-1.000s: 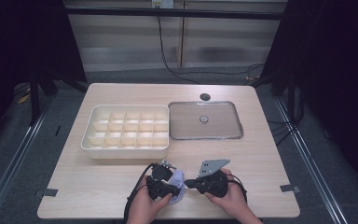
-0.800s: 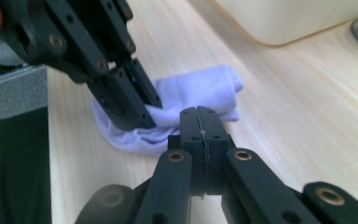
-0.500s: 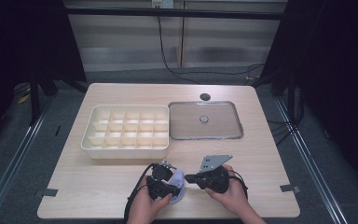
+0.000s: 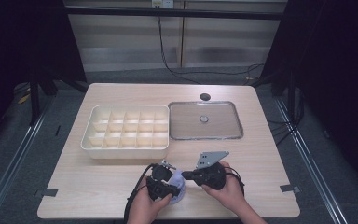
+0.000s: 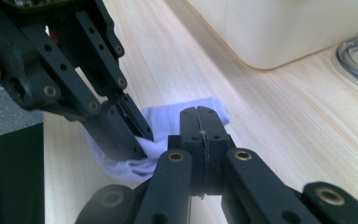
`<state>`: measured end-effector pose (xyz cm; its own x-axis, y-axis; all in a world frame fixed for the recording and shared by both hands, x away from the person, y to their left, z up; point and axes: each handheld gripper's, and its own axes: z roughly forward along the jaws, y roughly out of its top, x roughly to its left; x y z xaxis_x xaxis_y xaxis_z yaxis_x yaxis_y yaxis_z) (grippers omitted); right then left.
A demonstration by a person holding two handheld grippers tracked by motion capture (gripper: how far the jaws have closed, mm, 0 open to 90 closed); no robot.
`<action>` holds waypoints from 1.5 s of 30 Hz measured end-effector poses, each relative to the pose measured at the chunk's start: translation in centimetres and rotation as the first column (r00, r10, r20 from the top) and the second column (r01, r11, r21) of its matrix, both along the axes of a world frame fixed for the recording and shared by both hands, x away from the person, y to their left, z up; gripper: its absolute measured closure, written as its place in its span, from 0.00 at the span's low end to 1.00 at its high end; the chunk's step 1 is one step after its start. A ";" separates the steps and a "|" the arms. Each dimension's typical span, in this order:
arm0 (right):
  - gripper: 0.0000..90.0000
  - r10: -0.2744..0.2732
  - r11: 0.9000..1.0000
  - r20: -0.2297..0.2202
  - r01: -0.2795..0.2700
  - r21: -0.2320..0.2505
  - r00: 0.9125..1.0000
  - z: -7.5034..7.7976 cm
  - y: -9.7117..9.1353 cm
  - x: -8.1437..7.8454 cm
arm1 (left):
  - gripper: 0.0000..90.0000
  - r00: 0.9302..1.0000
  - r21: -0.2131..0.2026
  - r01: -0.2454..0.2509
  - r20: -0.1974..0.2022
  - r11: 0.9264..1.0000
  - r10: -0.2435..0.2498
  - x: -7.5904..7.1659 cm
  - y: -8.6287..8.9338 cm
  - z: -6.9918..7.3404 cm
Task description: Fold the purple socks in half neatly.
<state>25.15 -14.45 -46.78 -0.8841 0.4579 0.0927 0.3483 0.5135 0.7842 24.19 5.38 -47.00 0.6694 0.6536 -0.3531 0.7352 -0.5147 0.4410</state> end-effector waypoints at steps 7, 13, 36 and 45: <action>1.00 0.009 1.000 0.007 -0.009 0.007 1.000 0.3 0.9 0.2 | 0.92 1.000 0.000 -0.006 -0.002 1.000 0.006 0.0 0.0 0.0; 1.00 0.021 1.000 0.006 -0.021 -0.004 1.000 0.0 1.6 0.3 | 0.92 1.000 -0.004 -0.004 -0.001 1.000 0.004 0.0 0.1 0.0; 1.00 -0.011 0.999 -0.014 0.011 -0.042 1.000 -2.5 2.2 1.0 | 0.92 1.000 0.002 -0.009 0.011 1.000 0.009 -0.3 -0.2 0.0; 1.00 -0.013 1.000 -0.024 0.013 -0.021 1.000 -2.7 1.8 0.8 | 0.89 1.000 -0.011 -0.007 -0.019 1.000 0.007 -0.3 -0.2 0.4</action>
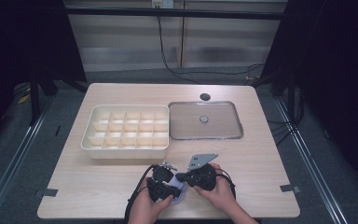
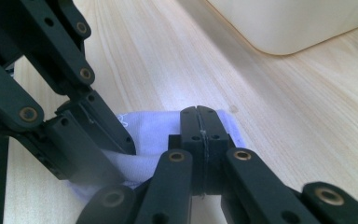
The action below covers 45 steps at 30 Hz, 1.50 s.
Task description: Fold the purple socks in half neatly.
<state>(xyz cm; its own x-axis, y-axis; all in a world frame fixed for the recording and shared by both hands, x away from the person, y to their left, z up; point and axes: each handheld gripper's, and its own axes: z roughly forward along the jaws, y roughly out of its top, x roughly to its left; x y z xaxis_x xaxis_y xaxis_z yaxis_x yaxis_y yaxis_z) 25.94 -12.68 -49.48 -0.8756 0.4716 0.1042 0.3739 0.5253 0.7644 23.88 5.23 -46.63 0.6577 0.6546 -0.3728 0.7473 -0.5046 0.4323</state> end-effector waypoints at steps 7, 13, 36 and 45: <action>1.00 0.001 1.000 0.007 -0.001 0.000 1.000 -0.1 -0.1 0.0 | 0.85 1.000 -0.016 0.008 -0.004 1.000 -0.008 0.1 0.5 1.3; 1.00 -0.006 1.000 0.002 0.006 0.001 1.000 -0.1 -0.1 -0.1 | 0.86 0.999 -0.048 -0.043 0.032 0.998 0.044 0.6 1.4 2.3; 1.00 -0.003 1.000 0.012 0.003 0.001 1.000 -0.1 0.0 -0.2 | 0.96 0.999 0.026 -0.013 0.030 1.000 0.012 -0.2 -0.2 -0.3; 1.00 -0.007 1.000 0.025 0.007 -0.007 1.000 -0.1 0.1 -0.1 | 0.99 1.000 0.043 0.000 0.023 0.999 -0.001 0.3 0.2 -0.2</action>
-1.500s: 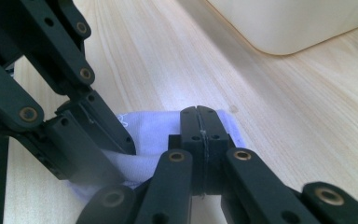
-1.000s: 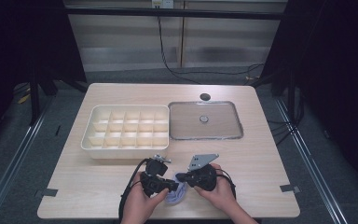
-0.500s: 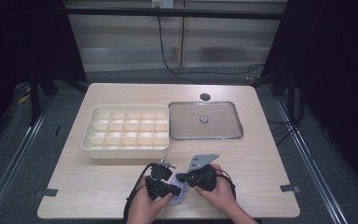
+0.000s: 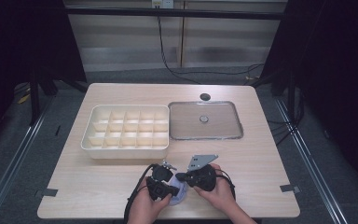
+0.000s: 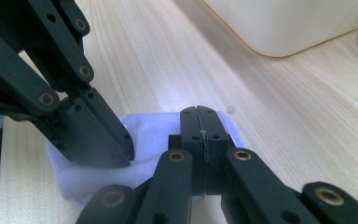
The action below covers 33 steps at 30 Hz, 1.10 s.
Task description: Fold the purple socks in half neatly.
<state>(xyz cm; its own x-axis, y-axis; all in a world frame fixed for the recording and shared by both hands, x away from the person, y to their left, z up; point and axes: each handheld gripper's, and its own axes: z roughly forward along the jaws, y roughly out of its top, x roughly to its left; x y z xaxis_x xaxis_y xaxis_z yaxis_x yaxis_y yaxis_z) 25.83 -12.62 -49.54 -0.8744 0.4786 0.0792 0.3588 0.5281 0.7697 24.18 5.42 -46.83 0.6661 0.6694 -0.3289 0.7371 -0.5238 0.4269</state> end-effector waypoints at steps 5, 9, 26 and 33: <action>1.00 -0.017 1.000 -0.001 0.017 -0.002 1.000 0.0 -0.2 0.1 | 0.99 1.000 0.007 -0.015 0.007 1.000 0.015 0.3 0.3 0.1; 1.00 -0.022 1.000 0.000 0.022 -0.007 1.000 0.1 -0.4 0.1 | 0.99 1.000 0.009 -0.017 0.010 1.000 0.017 0.3 0.4 0.1; 1.00 -0.037 0.999 -0.002 0.037 -0.010 0.999 0.2 -0.9 0.1 | 0.99 1.000 0.008 -0.015 0.013 1.000 0.015 0.1 0.4 0.0; 1.00 -0.032 0.999 0.004 0.032 -0.017 0.999 0.1 -0.9 0.0 | 0.99 1.000 0.011 -0.019 0.018 1.000 0.018 -0.1 0.3 0.0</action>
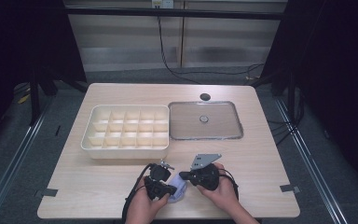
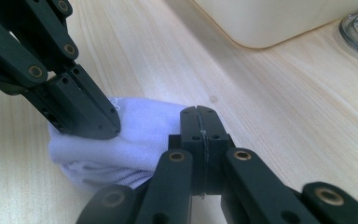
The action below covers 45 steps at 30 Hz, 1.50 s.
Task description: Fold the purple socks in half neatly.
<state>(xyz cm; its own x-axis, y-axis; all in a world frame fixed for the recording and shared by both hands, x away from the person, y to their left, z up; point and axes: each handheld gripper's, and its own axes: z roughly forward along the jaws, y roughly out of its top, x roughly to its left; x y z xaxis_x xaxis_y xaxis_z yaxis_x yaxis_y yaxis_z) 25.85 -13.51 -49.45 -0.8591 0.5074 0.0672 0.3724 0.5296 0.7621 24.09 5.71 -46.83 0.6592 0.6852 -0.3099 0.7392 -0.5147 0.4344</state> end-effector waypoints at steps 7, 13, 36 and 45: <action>1.00 -0.004 1.000 -0.001 0.004 0.015 1.000 -0.3 -0.1 0.3 | 0.99 1.000 0.000 -0.001 0.004 1.000 0.001 -0.1 0.0 -0.1; 1.00 -0.008 1.000 0.008 0.008 0.016 1.000 -0.3 -0.1 0.4 | 0.99 1.000 -0.005 -0.009 0.005 1.000 0.009 -0.1 0.0 -0.1; 1.00 -0.041 0.999 -0.002 0.041 0.036 0.999 0.7 -1.8 0.7 | 0.71 0.999 -0.071 -0.011 -0.042 0.997 0.008 0.6 0.6 1.1; 0.99 -0.035 0.999 0.000 0.034 0.034 0.999 1.0 -1.9 0.5 | 0.62 0.998 -0.090 -0.031 -0.054 0.995 0.026 1.4 1.3 1.6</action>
